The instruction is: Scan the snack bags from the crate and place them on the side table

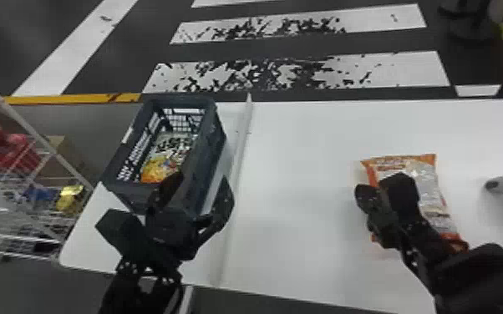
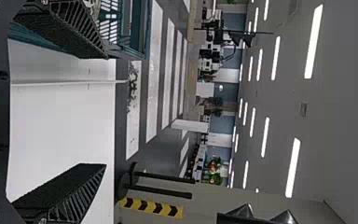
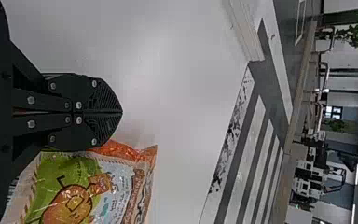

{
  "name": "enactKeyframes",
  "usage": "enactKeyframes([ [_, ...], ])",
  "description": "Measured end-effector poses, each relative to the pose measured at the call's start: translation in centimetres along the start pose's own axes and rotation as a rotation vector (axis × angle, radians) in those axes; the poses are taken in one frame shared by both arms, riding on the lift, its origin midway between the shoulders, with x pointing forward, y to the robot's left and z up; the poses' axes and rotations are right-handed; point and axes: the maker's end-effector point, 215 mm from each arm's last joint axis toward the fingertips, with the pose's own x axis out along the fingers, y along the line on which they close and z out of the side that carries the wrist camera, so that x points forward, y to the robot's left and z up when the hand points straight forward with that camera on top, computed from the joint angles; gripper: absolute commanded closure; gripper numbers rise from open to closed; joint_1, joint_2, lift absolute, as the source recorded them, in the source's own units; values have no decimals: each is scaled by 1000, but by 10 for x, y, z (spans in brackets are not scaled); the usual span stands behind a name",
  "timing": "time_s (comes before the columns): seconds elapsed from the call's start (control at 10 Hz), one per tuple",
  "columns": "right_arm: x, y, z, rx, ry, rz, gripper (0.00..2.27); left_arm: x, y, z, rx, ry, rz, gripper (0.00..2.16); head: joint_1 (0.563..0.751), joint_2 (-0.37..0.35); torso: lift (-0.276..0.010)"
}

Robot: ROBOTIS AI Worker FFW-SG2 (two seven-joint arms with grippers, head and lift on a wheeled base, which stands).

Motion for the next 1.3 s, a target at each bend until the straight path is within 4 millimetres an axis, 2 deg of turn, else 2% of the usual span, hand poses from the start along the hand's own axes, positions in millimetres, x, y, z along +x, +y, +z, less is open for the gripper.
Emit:
enactKeyframes([
  [0.5, -4, -31, -5, 11, 5, -39, 2243, 1, -2, -1, -3, -1, -2, 33, 695, 148, -81],
  [0.6, -6, -36, -4, 15, 1, -43, 2175, 1, -2, -1, -4, -1, -2, 33, 695, 141, -81],
  [0.7, -10, -35, 1, 25, -11, -40, 1899, 1, -2, -1, -5, -1, -2, 33, 695, 140, -81],
  [0.9, -33, -26, 29, 73, -82, -24, 512, 1, -3, 0, -5, -2, -3, 33, 695, 153, -81],
  [1.0, -53, -28, 46, 100, -118, -21, 167, 1, -3, 2, -5, -8, -2, 33, 695, 155, -81],
  [1.2, -93, -61, 60, 122, -140, -78, 56, 2, -3, 8, -4, -28, -2, 33, 695, 124, -81],
  [1.3, -110, -83, 57, 130, -133, -122, 56, 2, -3, 11, -4, -36, -3, 33, 695, 87, -81],
])
